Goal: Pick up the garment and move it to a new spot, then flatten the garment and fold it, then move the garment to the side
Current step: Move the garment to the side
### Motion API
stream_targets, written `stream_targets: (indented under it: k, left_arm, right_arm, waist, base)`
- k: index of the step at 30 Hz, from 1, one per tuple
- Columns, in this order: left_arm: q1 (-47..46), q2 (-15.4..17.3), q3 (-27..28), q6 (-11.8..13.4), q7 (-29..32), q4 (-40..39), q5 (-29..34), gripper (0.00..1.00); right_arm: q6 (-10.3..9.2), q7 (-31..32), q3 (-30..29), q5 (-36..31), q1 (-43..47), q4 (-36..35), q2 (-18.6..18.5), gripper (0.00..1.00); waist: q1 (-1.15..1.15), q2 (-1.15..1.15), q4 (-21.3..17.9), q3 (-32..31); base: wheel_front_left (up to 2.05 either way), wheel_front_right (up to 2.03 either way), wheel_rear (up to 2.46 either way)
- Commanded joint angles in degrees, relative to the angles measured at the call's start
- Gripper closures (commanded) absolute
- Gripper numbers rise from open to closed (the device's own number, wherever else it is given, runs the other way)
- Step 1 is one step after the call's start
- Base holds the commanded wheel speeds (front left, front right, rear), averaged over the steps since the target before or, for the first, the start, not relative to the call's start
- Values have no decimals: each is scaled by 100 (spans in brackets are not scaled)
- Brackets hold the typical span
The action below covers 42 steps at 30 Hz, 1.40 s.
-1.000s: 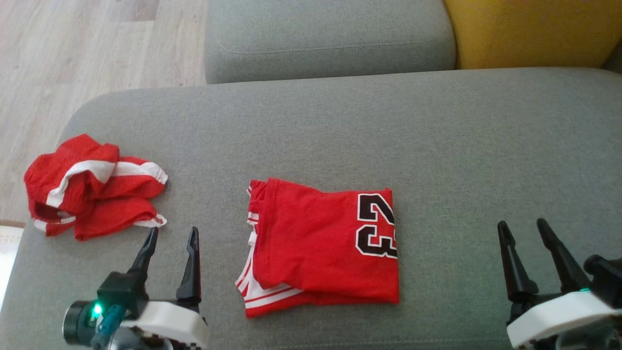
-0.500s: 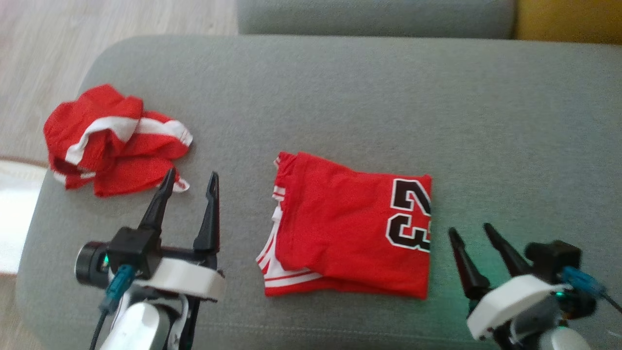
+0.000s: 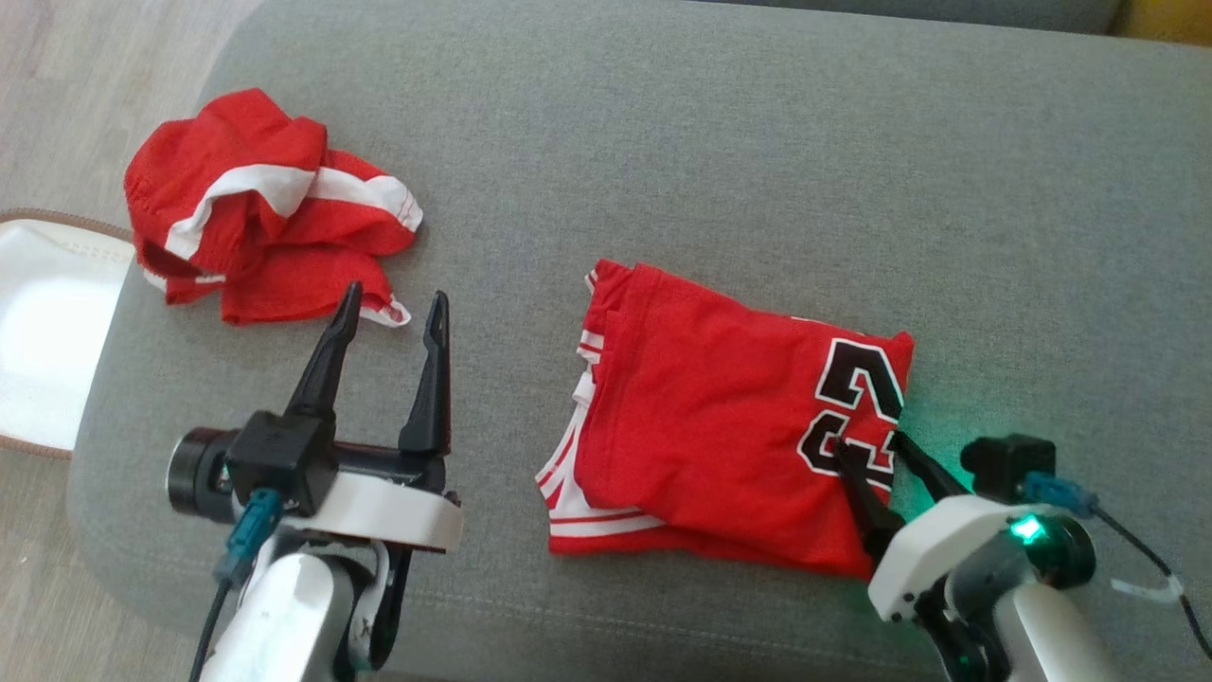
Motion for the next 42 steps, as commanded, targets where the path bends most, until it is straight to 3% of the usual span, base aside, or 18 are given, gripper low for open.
stream_targets:
  k: [1, 3, 13, 26, 33, 42]
  left_arm:
    - [-244, 37, 203, 2, -61, -143, 40, 0]
    - [-238, 34, 201, 7, -72, -126, 47, 0]
    - [-212, 87, 221, 59, -95, -110, 97, 0]
    - [-430, 218, 86, -15, 35, -402, 210, 0]
    - [-746, 317, -52, -130, 227, -518, 343, 0]
    - [-1543, 344, -422, -479, 416, -647, 629, 0]
  right_arm:
    - [39, -3, 229, 80, -224, 35, 28, 7]
    - [39, 52, 298, 146, -281, 155, 29, 100]
    - [39, -84, 539, 6, -325, -161, -255, 100]
    - [39, 178, 202, -5, -562, -912, -892, 100]
    - [39, 35, -138, 106, -1394, -532, -1231, 100]
    - [39, -241, -874, 134, -2511, 188, -1953, 100]
  waist:
    - [0, 0, -12, 2]
    - [0, 0, -36, -2]
    - [0, 0, -488, -60]
    - [0, 0, -2272, 220]
    - [0, 0, -2917, 603]
    - [0, 0, -3067, 1279]
  base:
    - [0, 0, 0]
    - [0, 0, 0]
    - [0, 0, 0]
    - [0, 0, 0]
    - [0, 0, 0]
    - [0, 0, 0]
